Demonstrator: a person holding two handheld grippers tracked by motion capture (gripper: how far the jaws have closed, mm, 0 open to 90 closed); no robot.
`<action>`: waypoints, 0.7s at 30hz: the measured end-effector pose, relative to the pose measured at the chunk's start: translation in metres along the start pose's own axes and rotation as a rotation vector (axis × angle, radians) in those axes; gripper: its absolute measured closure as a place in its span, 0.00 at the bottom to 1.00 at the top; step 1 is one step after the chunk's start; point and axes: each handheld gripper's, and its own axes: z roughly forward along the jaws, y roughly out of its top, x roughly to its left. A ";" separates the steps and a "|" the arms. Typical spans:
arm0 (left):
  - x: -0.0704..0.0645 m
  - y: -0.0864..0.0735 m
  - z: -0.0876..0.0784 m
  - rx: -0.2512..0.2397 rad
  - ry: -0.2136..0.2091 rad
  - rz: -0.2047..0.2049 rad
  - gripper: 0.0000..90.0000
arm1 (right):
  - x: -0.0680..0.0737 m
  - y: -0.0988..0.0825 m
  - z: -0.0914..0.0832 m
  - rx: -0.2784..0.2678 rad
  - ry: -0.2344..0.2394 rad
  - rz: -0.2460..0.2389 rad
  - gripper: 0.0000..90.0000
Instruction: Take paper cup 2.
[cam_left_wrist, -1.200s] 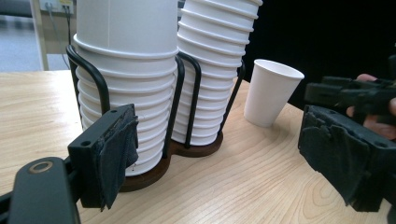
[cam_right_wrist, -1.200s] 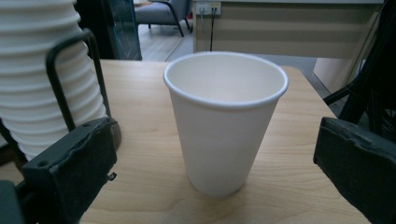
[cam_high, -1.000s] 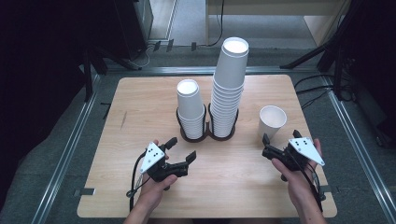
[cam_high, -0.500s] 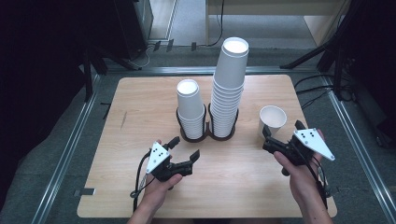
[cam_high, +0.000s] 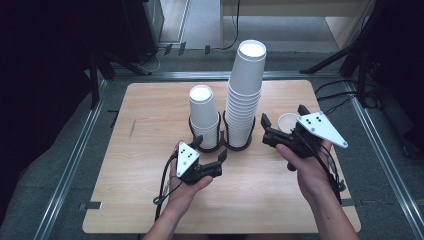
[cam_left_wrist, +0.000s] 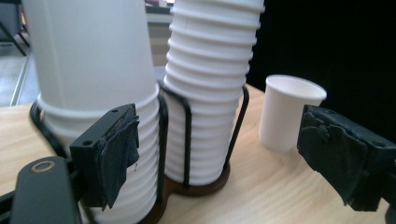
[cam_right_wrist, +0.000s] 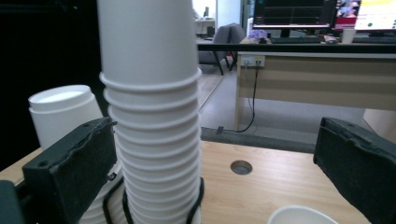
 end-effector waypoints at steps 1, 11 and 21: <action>-0.002 0.002 0.002 -0.009 0.004 0.003 0.14 | 0.002 0.003 0.001 0.003 0.006 -0.002 0.00; -0.015 0.014 0.031 0.001 0.026 -0.007 0.03 | 0.020 0.032 0.020 -0.003 0.031 -0.004 0.00; -0.022 0.026 0.059 -0.007 0.088 -0.005 0.02 | 0.031 0.052 0.044 0.007 0.040 -0.032 0.00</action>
